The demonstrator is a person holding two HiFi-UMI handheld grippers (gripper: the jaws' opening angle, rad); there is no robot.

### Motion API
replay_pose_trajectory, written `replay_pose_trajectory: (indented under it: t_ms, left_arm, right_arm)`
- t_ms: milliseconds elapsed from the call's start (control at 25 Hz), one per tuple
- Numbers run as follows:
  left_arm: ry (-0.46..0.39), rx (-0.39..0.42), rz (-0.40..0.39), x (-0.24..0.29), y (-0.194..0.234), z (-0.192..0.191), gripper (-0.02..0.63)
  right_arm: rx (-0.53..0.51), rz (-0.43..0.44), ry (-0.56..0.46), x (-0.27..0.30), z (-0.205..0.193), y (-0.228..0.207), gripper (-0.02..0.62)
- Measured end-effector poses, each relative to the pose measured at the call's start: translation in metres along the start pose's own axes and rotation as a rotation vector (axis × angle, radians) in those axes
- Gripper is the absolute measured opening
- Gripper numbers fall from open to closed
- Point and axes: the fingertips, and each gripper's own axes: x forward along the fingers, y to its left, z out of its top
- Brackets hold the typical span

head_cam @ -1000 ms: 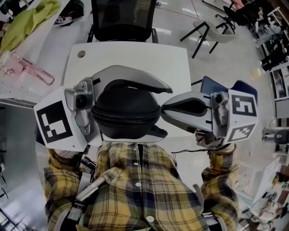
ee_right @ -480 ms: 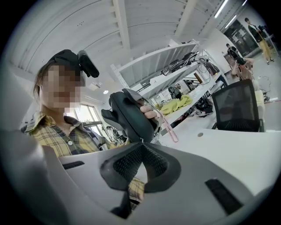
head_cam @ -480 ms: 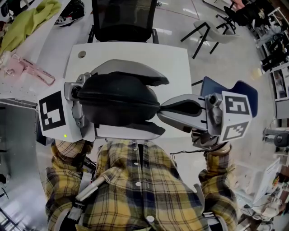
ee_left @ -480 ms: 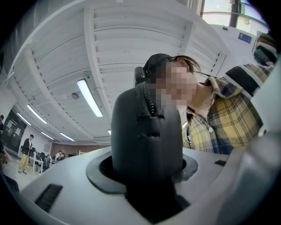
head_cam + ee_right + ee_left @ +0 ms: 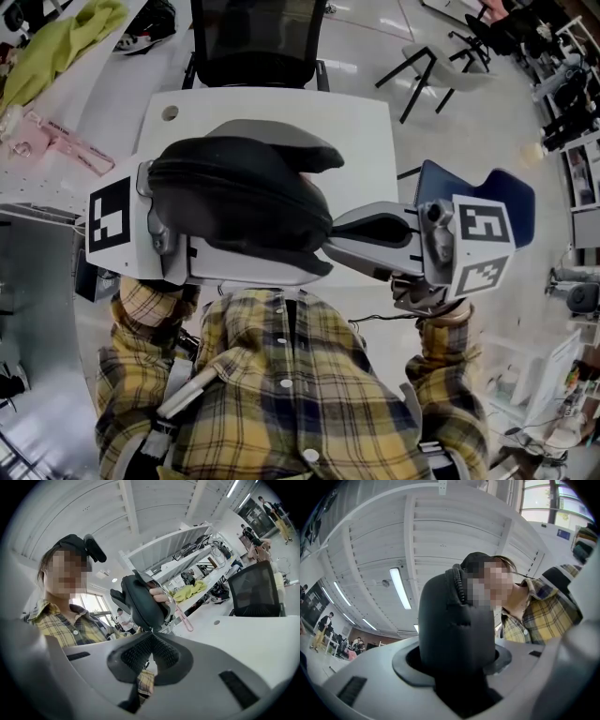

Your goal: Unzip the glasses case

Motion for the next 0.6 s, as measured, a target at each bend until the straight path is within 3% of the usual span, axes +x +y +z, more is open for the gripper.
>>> replay_pose_trajectory:
  t_ms: [600]
  left_arm:
    - [-0.107,-0.082,-0.027,0.004,0.000,0.003,0.247]
  right_arm:
    - [0.030,0.033,-0.002,0.008,-0.013,0.001,-0.002]
